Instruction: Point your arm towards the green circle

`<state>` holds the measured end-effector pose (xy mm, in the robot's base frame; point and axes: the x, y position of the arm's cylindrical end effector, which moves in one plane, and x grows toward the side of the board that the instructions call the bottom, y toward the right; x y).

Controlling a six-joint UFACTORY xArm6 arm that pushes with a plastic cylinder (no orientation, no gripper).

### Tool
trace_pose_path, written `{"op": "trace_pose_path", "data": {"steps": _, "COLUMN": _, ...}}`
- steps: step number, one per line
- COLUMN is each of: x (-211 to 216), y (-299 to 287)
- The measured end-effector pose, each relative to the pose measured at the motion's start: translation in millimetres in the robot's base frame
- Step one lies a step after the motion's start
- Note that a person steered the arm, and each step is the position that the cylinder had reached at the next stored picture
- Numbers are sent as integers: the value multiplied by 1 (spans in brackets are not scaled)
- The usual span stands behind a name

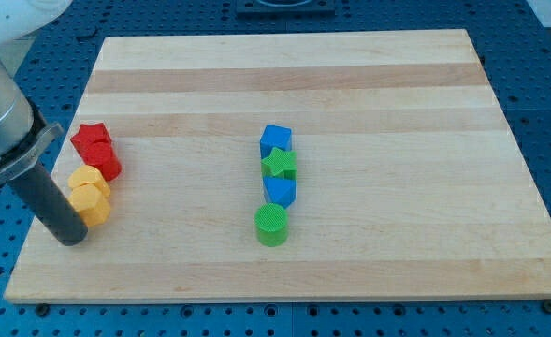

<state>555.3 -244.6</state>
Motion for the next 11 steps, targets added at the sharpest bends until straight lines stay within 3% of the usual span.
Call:
{"op": "trace_pose_path", "data": {"steps": 3, "x": 21, "y": 16}}
{"op": "trace_pose_path", "data": {"steps": 5, "x": 23, "y": 81}}
{"op": "trace_pose_path", "data": {"steps": 6, "x": 18, "y": 90}}
{"op": "trace_pose_path", "data": {"steps": 8, "x": -33, "y": 114}}
{"op": "trace_pose_path", "data": {"steps": 9, "x": -33, "y": 118}}
{"op": "trace_pose_path", "data": {"steps": 11, "x": 18, "y": 118}}
